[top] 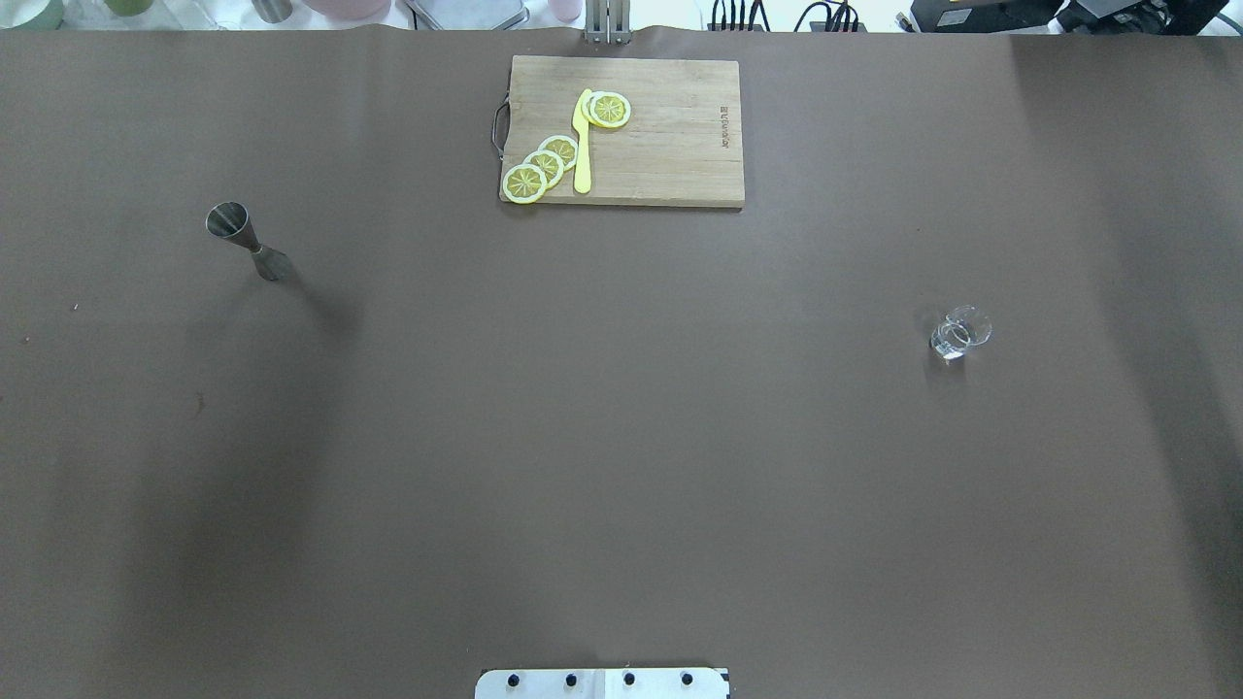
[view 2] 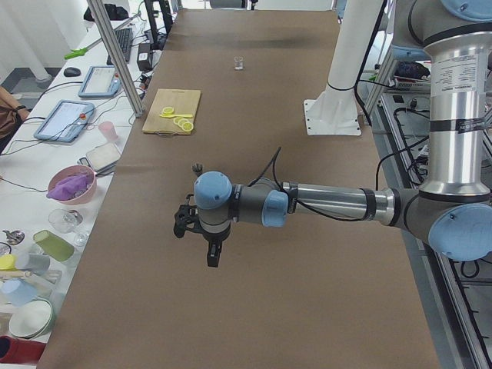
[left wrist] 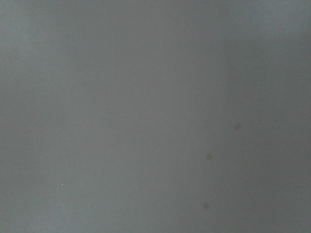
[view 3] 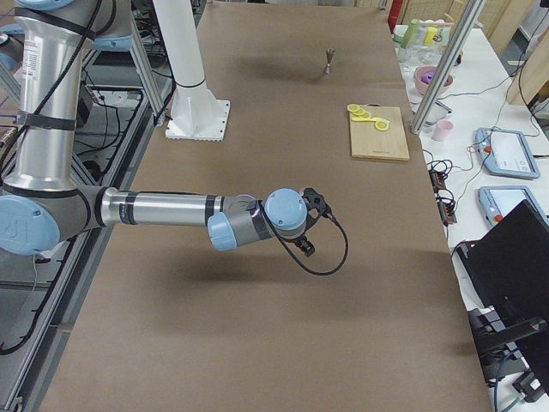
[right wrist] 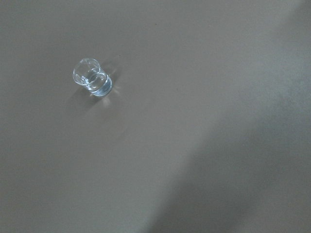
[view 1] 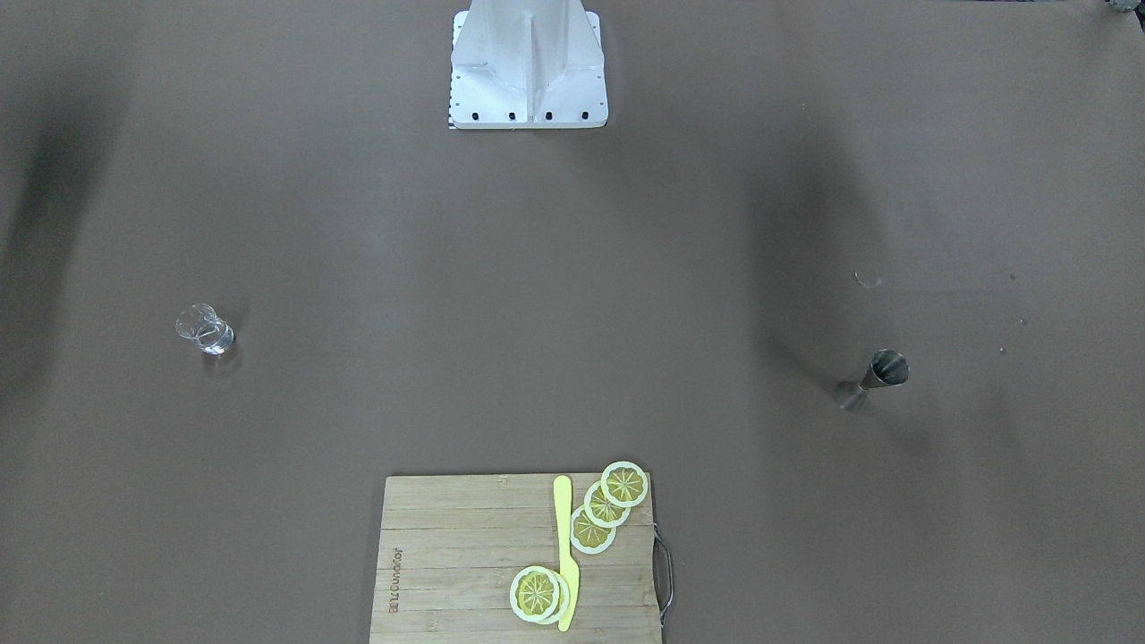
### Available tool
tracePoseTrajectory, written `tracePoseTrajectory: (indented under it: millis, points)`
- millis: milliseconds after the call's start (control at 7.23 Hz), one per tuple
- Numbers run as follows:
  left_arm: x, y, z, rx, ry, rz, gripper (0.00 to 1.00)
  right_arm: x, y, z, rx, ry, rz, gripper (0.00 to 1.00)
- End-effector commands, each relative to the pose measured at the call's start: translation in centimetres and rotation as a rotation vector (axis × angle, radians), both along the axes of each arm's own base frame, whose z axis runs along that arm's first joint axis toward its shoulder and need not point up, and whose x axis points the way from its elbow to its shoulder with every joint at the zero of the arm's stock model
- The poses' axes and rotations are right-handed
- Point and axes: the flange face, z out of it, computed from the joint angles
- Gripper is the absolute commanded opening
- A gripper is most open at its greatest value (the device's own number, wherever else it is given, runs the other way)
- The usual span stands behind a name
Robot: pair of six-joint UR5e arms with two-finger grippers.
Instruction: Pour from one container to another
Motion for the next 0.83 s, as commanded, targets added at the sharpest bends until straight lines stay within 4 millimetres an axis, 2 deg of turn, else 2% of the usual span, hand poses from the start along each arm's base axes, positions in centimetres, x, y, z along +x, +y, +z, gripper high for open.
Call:
tracePoseTrajectory:
  millis: [0, 138, 277, 415, 692]
  points:
    - [4.9, -0.2, -5.7, -0.059, 0.016, -0.009, 0.98, 0.2, 0.4, -1.0, 0.097, -0.095, -0.027, 1.0]
    - [6.0, 0.6, -8.3, -0.043, 0.033, -0.015, 0.98, 0.2, 0.6, -1.0, 0.113, -0.098, -0.028, 1.0]
    - [7.2, 1.2, -9.7, -0.018, 0.044, 0.004, 0.98, 0.3, 0.6, -0.4, 0.108, -0.094, -0.029, 1.0]
    - [8.3, 1.5, -10.7, -0.014, 0.081, 0.03, 0.98, 0.3, 0.6, 0.6, 0.096, -0.089, -0.028, 1.0]
    - [12.0, 2.0, -11.8, -0.008, 0.144, 0.062, 0.98, 0.3, -0.4, 1.9, 0.076, -0.073, -0.02, 1.0]
